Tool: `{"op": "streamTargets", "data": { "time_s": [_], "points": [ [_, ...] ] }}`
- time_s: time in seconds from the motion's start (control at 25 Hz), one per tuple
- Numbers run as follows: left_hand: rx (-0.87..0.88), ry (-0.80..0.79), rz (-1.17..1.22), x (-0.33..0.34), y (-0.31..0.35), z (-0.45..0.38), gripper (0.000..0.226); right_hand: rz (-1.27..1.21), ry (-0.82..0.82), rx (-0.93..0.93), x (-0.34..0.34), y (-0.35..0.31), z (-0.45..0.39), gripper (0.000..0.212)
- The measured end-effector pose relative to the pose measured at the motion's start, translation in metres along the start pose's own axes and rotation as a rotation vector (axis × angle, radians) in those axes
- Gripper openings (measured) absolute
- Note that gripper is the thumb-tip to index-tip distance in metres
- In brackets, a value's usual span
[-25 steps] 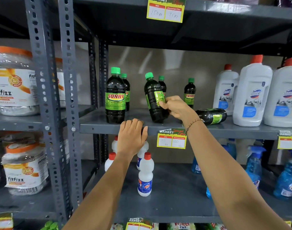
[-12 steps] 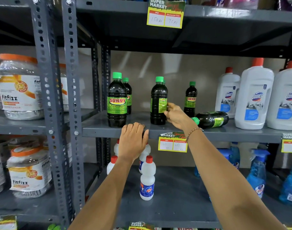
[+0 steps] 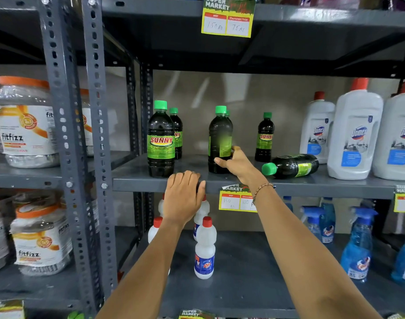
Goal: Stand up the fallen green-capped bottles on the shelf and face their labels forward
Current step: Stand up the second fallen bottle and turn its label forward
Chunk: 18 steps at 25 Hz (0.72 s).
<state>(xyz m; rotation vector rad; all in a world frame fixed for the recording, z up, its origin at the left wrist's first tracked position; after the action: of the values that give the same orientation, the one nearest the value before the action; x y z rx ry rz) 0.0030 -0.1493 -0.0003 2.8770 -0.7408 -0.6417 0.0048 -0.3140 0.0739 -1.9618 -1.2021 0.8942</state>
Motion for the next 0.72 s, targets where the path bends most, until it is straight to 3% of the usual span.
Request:
{"op": "streamTargets", "data": {
  "time_s": [0.52, 0.72],
  "points": [
    [-0.023, -0.040, -0.004, 0.0023, -0.0006, 0.0010, 0.038, 0.154, 0.144, -0.023, -0.0083, 0.0091, -0.0009, 0.067],
    [-0.030, -0.060, -0.002, 0.0030, -0.0015, 0.0011, 0.038, 0.180, 0.077, 0.024, -0.0078, 0.0105, -0.0027, 0.067]
  ]
}}
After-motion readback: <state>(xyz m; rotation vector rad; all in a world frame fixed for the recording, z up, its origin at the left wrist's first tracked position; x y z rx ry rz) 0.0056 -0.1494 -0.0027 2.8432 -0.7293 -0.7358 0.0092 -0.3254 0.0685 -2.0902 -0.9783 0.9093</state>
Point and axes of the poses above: each hand's wrist, its own z-axis away from the middle knuckle, its own x-axis out of the palm, y = z × x, the point moved 4 cm from there along -z, towards the middle knuckle, and after that the axes turned 14 degrees about -x, right-handed, at the moved point
